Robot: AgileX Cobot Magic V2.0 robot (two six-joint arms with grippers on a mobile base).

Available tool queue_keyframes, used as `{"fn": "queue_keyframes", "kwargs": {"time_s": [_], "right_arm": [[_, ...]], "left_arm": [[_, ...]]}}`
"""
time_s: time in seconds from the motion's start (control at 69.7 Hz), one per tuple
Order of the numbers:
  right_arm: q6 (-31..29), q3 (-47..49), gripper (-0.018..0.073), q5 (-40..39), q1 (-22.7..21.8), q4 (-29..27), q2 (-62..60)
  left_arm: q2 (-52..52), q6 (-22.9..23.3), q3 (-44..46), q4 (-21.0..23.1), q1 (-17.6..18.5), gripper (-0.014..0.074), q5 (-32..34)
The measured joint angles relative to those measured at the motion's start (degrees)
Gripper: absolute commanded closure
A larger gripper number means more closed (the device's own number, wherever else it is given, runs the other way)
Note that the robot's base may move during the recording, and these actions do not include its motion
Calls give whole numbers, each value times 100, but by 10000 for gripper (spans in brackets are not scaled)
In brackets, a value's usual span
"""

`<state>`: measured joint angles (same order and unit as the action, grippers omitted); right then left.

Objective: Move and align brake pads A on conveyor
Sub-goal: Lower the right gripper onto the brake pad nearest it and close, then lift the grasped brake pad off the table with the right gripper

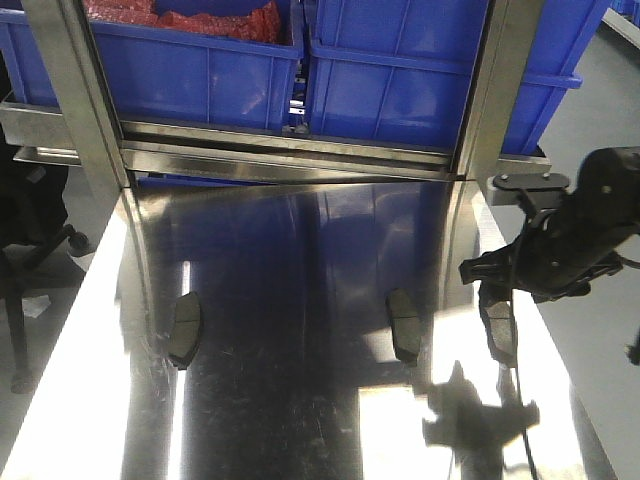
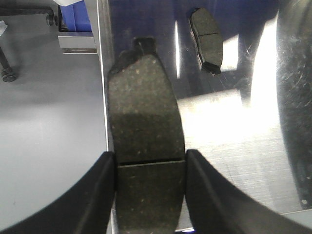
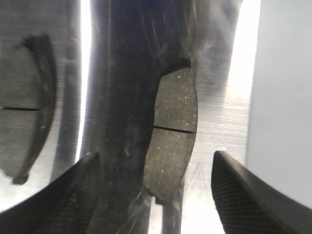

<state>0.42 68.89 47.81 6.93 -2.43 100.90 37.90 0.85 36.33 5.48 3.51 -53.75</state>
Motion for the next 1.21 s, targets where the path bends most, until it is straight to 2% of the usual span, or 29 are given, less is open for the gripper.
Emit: {"fn": "queue_keyframes", "kwargs": {"time_s": [0.158, 0.33, 0.746, 1.205], "right_arm": [[16, 496, 83, 408, 0, 82, 634], [298, 861, 83, 623, 0, 360, 1013], [654, 958, 94, 753, 0, 436, 1337], [765, 958, 213, 748, 0, 396, 1376]], "left_arm": [[0, 0, 0, 0, 0, 603, 0], [0, 0, 0, 0, 0, 603, 0], [0, 0, 0, 0, 0, 603, 0], [0, 0, 0, 0, 0, 603, 0]]}}
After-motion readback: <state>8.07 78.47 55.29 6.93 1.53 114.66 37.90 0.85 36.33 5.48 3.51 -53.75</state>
